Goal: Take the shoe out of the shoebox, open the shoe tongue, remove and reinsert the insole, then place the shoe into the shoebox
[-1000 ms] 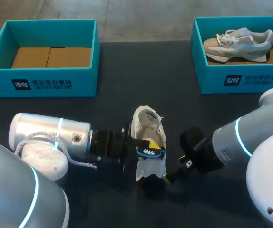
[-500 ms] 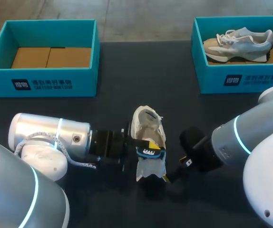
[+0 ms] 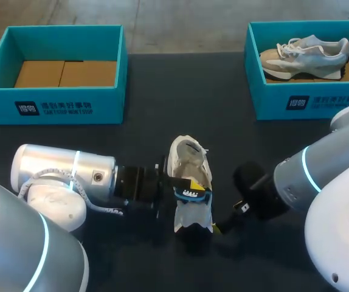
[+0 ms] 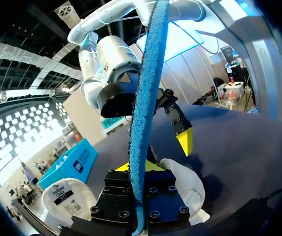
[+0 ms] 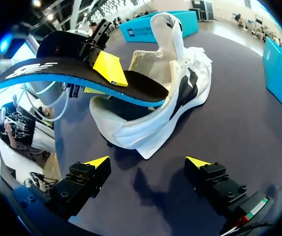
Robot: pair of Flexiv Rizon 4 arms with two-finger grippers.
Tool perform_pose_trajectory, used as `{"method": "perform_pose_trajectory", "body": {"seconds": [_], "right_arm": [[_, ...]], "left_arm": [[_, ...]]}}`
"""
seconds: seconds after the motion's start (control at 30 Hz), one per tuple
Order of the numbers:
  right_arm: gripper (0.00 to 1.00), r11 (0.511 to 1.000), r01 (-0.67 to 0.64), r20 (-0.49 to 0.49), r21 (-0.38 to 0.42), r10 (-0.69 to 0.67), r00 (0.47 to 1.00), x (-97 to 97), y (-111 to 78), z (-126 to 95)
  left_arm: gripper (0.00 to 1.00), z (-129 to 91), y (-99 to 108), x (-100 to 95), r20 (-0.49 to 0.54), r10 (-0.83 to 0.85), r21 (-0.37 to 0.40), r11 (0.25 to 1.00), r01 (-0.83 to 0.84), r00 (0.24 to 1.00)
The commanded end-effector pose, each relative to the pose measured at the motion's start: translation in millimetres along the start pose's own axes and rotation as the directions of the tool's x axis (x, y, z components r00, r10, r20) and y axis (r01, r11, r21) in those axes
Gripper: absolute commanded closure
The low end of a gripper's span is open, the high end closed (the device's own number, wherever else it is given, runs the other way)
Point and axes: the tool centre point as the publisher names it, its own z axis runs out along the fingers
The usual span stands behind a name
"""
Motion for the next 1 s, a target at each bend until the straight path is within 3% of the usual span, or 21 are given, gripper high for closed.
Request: {"method": "perform_pose_trajectory", "body": {"seconds": [0.03,0.53,1.0], "right_arm": [[0.00,1.000,0.013,-0.004,0.010,-0.013,1.000,-1.0,2.1,-1.2],[0.00,1.000,0.012,-0.005,-0.002,-0.012,1.000,-3.6,1.7,-2.4],[0.00,0.999,-0.022,0.016,-0.024,0.023,1.000,-18.3,-2.3,-18.0]], "left_arm": [[1.00,0.0,0.6,-0.3,-0.001,0.001,-0.002,1.000,-0.001,1.000],[1.00,-1.5,3.8,-0.8,0.000,0.001,-0.007,1.000,-0.001,1.000],[1.00,-1.4,5.6,-4.8,0.001,-0.002,-0.013,1.000,0.002,1.000]]}}
